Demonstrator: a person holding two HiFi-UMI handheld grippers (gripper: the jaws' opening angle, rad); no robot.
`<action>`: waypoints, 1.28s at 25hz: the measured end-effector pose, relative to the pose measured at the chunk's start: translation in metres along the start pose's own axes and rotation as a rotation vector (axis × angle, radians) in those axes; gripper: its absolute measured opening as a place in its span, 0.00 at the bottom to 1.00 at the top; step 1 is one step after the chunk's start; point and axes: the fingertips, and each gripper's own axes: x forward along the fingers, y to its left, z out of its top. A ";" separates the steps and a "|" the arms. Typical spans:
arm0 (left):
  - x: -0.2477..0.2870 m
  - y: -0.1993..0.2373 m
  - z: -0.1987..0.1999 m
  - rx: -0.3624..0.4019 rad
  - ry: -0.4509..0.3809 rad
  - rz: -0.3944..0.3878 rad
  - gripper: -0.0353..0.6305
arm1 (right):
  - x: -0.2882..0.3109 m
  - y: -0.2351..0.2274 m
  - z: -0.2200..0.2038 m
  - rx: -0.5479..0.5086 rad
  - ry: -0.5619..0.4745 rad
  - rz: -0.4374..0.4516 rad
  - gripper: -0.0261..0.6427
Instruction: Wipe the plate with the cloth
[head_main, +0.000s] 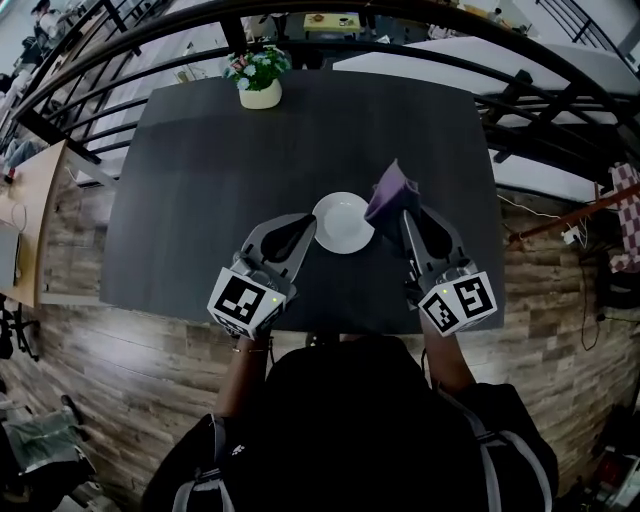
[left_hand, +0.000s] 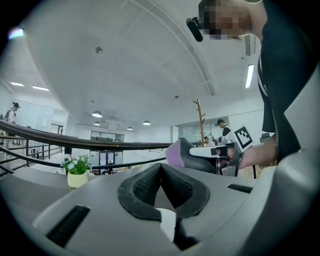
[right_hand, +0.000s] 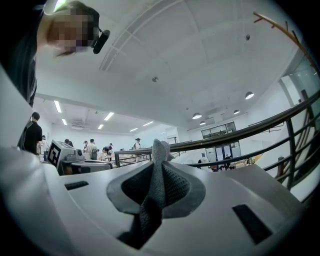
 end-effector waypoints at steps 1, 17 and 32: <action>0.004 0.001 -0.002 -0.004 0.002 0.007 0.06 | 0.003 -0.005 -0.001 0.003 0.003 0.006 0.10; 0.025 0.022 -0.019 -0.028 0.061 0.033 0.07 | 0.037 -0.026 -0.012 0.039 0.031 0.053 0.10; 0.037 0.037 -0.090 -0.156 0.238 -0.072 0.14 | 0.068 -0.022 -0.067 0.013 0.155 -0.001 0.10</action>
